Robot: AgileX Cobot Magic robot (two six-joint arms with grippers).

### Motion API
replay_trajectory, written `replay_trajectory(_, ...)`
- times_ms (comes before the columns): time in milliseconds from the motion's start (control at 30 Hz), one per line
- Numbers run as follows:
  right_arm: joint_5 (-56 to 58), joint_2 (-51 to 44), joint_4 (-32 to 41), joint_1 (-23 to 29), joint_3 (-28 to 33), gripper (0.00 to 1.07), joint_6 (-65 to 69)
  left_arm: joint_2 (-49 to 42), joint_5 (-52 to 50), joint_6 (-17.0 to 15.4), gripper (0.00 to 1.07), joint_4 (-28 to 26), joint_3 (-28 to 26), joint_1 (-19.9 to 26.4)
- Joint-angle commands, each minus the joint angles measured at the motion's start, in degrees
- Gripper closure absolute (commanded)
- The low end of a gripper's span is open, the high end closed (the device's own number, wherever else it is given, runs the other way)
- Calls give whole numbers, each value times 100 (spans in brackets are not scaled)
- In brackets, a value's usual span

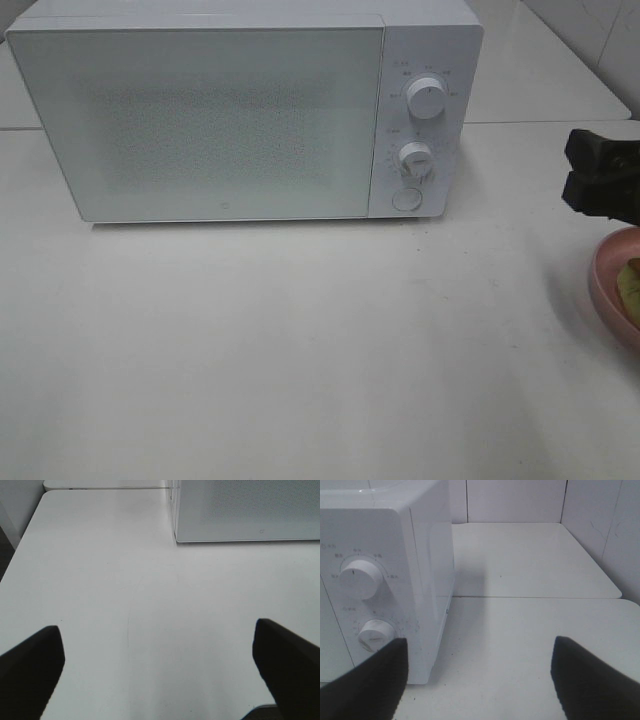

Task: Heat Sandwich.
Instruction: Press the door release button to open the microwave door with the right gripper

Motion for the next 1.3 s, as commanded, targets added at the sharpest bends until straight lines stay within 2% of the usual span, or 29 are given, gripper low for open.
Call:
replay_trajectory(33,-481,470,298,401,11,31,-258,-132,-74,-57,9,-63,11,6)
replay_trajectory(200,-773,785,544,705,0,31,-258,-132,-74,-57,9,-63,11,6)
replay_trajectory(333,-1473,1404,1501,1398,-11,31,-258,-132,-74,-57,9,-63,11,6)
replay_trajectory(433,-1667,1576,1765,1610,-11,31,-258,-132,-74,-57,9,-63,11,6)
replay_trajectory(467,-1851,1736,1977,1833,-11,31,-258,-132,-74,-57,9,-63,11,6)
replay_trajectory(767,-2108,2332,2624,2573,-115,31,-252,-132,-74,-57,9,-63,11,6)
replay_trajectory(1100,-2051,2825,2807,2928,-561,31,-252,-132,-74,-57,9,-63,11,6)
replay_trajectory(1300,-1977,2836,2813,2928,-613,31,-252,-132,-74,-57,9,-63,11,6)
